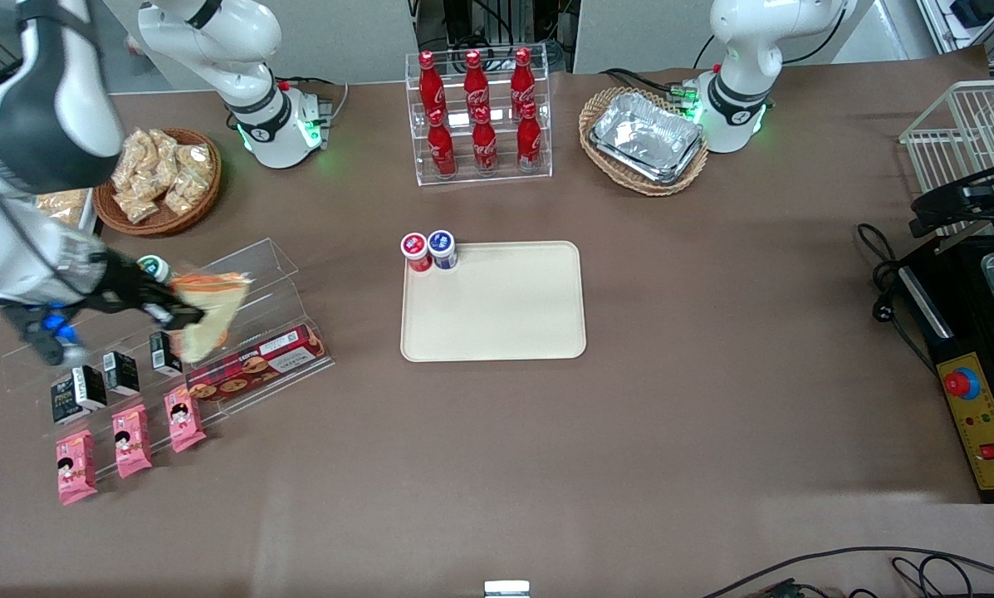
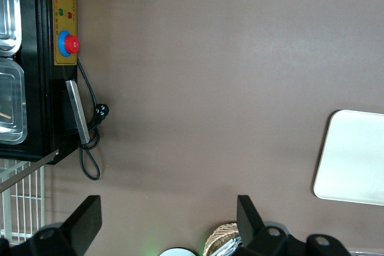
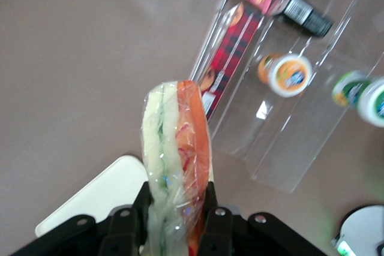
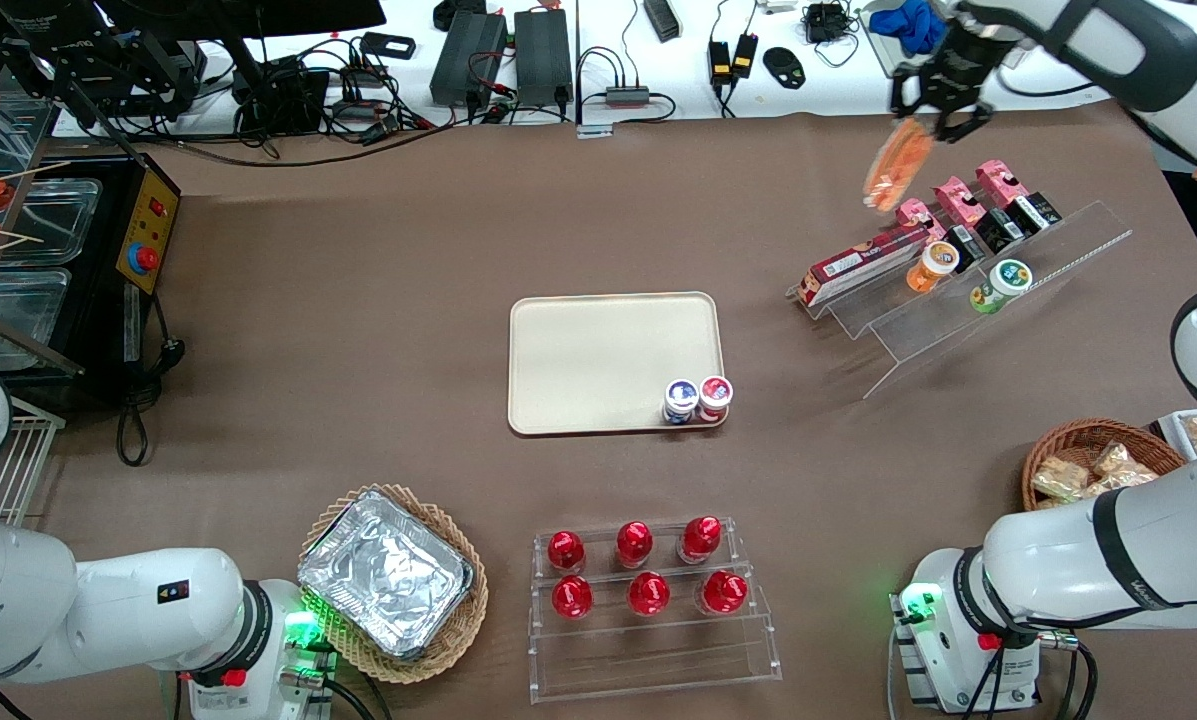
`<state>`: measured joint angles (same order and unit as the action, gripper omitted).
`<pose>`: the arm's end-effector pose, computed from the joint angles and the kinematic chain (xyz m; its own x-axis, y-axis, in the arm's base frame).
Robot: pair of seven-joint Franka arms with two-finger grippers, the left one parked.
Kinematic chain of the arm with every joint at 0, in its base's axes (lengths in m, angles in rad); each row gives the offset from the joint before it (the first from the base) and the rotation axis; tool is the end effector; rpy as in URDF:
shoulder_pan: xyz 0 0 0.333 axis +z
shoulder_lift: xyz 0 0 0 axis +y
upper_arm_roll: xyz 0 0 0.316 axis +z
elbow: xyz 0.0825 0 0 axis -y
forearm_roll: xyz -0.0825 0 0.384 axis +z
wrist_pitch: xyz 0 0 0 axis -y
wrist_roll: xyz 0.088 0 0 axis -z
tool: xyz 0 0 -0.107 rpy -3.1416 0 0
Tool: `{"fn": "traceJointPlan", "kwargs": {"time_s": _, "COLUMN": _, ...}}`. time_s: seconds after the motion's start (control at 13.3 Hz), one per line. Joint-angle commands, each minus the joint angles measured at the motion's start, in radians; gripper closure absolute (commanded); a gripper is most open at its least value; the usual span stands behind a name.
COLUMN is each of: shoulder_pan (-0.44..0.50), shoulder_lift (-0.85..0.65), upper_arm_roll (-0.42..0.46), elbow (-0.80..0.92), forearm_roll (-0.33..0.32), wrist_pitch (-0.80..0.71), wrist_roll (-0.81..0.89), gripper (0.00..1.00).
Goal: Place sandwich on tray
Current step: 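Lift the sandwich out of the rack and carry it toward the cream tray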
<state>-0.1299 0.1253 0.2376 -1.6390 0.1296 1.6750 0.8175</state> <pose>0.5876 0.0692 0.5321 0.7368 -0.6535 -0.1733 -0.6686 -0.7424 -0.0433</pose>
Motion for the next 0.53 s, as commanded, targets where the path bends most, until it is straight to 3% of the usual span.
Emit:
{"fn": "traceJointPlan", "kwargs": {"time_s": 0.0, "shoulder_pan": 0.111, "shoulder_lift": 0.042, "upper_arm_roll": 0.025, "elbow": 0.036, "forearm_roll": 0.021, "wrist_pitch": 0.015, "wrist_roll": 0.132, "gripper": 0.62}}
{"fn": "traceJointPlan", "kwargs": {"time_s": 0.45, "shoulder_pan": 0.367, "shoulder_lift": 0.137, "upper_arm_roll": 0.025, "elbow": 0.036, "forearm_roll": 0.01, "wrist_pitch": 0.169, "wrist_roll": 0.146, "gripper": 0.62}}
